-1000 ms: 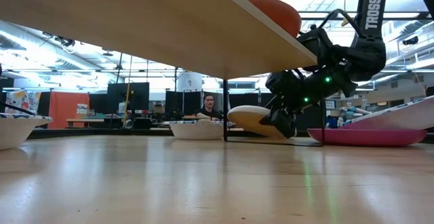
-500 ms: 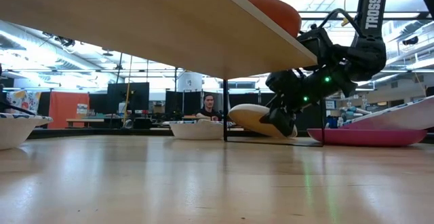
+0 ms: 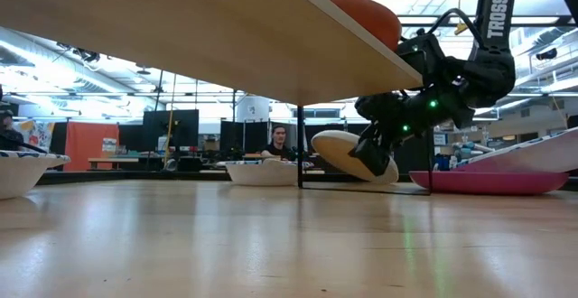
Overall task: Place and stack plates onto a shelf
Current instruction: Stack the gray plate on top of the orange plate on the shelf
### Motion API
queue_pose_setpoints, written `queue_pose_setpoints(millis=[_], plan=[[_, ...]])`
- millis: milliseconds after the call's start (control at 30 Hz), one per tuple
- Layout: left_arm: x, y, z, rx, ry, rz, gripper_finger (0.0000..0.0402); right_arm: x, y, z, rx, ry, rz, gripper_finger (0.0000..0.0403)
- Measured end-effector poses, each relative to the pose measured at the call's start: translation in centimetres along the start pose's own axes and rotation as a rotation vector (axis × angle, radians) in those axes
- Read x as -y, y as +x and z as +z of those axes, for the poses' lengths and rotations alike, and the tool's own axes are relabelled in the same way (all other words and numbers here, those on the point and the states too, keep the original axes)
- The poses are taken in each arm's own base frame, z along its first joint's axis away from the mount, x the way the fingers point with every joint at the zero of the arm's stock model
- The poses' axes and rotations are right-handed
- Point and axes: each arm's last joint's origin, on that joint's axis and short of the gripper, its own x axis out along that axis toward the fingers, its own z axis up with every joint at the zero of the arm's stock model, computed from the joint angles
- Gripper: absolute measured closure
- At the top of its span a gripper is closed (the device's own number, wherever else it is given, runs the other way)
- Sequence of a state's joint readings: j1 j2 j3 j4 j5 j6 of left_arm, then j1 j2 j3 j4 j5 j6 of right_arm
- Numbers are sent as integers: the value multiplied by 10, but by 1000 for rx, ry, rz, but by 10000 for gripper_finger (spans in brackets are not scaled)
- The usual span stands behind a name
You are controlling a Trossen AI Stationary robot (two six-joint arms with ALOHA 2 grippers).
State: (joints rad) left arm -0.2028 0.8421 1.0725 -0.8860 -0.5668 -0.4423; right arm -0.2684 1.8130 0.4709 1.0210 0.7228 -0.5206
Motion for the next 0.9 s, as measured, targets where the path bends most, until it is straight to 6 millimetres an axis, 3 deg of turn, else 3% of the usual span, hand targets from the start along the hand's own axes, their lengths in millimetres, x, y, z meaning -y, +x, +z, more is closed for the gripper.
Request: queue_pose_setpoints(millis=[200, 700, 900], plan=[[0, 0, 0, 0, 0, 0, 212, 1, 0, 1, -10, -3, -32, 198], [0, 0, 0, 0, 1, 0, 212, 4, -5, 7, 7, 25, -81, 206], [0, 0, 0, -1, 1, 0, 212, 15, -12, 10, 11, 42, -122, 239]])
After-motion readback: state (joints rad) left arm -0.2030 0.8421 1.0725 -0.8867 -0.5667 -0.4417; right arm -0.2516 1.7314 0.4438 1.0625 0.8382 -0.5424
